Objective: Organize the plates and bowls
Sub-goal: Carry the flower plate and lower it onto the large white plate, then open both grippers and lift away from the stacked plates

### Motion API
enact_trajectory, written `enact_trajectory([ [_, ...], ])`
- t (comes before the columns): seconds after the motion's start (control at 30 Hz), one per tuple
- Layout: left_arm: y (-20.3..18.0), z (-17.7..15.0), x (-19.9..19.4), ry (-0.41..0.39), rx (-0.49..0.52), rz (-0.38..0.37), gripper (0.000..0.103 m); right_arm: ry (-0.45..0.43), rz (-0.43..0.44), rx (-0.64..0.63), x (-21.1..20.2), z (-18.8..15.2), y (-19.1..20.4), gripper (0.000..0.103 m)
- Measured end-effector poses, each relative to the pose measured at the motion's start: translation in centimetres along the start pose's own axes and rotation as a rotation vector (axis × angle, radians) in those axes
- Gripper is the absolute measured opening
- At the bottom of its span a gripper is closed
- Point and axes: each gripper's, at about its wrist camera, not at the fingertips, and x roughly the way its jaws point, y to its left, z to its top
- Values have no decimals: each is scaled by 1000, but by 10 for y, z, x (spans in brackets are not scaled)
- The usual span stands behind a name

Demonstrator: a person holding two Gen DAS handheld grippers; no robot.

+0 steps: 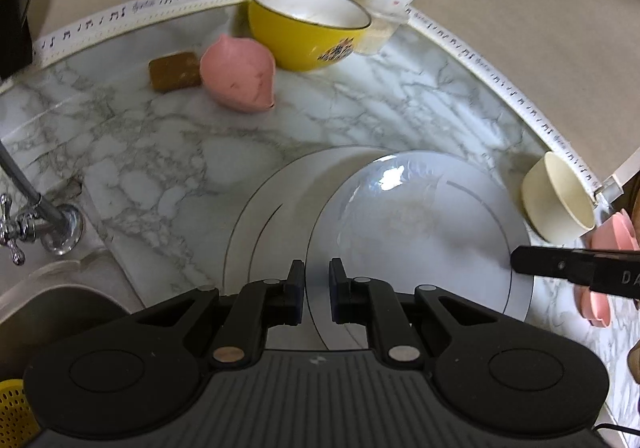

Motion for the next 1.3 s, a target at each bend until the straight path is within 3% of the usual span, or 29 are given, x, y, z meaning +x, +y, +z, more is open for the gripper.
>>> enact_trajectory([
  [0.43, 5, 0, -3, -9, -5, 18, 11, 52, 23, 23, 21, -1, -6, 10],
  [1.3, 7, 1, -6, 3, 10, 54, 11, 69, 49, 26, 29, -2, -7, 11],
])
